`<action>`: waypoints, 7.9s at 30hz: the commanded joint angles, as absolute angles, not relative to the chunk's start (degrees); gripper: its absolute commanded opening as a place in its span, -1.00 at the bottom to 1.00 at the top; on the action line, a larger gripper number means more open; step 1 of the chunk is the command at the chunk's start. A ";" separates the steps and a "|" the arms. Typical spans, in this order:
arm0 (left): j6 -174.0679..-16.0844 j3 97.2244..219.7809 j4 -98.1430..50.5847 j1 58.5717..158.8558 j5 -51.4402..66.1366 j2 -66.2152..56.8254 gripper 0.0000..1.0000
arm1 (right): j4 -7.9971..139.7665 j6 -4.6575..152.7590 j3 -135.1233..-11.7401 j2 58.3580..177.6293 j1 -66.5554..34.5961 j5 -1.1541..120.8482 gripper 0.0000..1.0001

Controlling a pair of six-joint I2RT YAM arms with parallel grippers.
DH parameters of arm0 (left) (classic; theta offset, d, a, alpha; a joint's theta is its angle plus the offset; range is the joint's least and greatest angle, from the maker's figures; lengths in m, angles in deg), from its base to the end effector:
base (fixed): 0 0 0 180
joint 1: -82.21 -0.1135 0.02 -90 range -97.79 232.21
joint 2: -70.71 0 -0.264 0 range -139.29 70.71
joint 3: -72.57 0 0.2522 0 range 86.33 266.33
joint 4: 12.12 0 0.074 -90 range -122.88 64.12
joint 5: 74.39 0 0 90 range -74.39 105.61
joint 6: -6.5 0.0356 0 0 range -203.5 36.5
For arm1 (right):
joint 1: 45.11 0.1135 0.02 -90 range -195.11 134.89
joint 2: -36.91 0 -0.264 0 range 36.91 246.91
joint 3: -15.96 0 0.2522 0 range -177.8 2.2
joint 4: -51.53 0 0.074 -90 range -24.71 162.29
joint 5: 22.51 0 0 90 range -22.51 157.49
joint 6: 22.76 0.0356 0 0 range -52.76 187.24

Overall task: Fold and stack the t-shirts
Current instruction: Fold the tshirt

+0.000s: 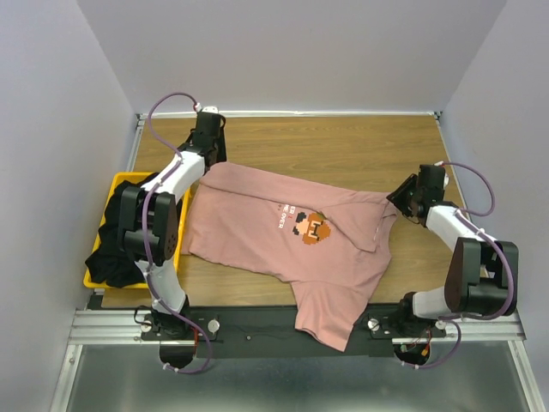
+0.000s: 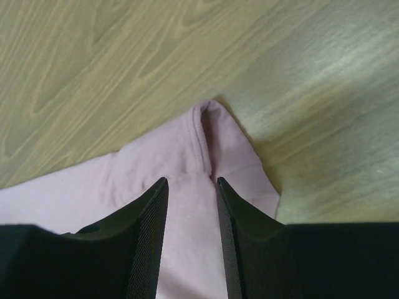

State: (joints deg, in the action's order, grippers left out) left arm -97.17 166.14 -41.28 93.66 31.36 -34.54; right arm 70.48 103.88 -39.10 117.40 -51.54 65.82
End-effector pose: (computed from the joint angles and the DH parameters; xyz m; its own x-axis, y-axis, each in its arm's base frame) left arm 0.4119 -0.0736 0.2463 -0.6204 -0.1064 -0.7771 -0.1614 0.9869 -0.0063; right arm 0.2808 -0.0306 0.1889 -0.5032 0.6570 -0.5613 0.4880 0.7521 0.4429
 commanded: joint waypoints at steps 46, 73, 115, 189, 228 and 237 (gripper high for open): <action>-97.38 171.85 -43.11 94.69 25.54 -50.14 0.01 | 57.02 104.85 -24.96 112.50 -56.09 54.74 -0.96; -97.12 171.32 -43.20 94.26 26.33 -50.49 0.01 | 64.06 104.59 -28.20 114.17 -56.09 61.16 -0.36; -96.94 171.15 -43.64 93.82 27.12 -50.67 0.01 | 56.76 107.14 -29.88 117.16 -60.75 65.11 -0.95; -99.23 129.14 -33.35 101.11 34.77 10.33 0.70 | 100.27 92.64 -53.08 129.20 -11.45 91.13 -0.67; -98.88 128.87 -33.18 101.11 34.33 9.72 0.70 | 97.02 64.95 -80.94 150.82 -15.40 106.95 -0.43; -98.79 128.96 -33.27 101.11 34.15 9.72 0.70 | 96.41 78.80 -75.24 137.59 -16.80 99.41 -0.43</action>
State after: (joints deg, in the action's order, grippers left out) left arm -99.35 128.94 -34.53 101.07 34.07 9.61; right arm 97.67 69.78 -78.40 146.69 -15.98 104.57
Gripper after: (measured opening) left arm 0.850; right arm 0.285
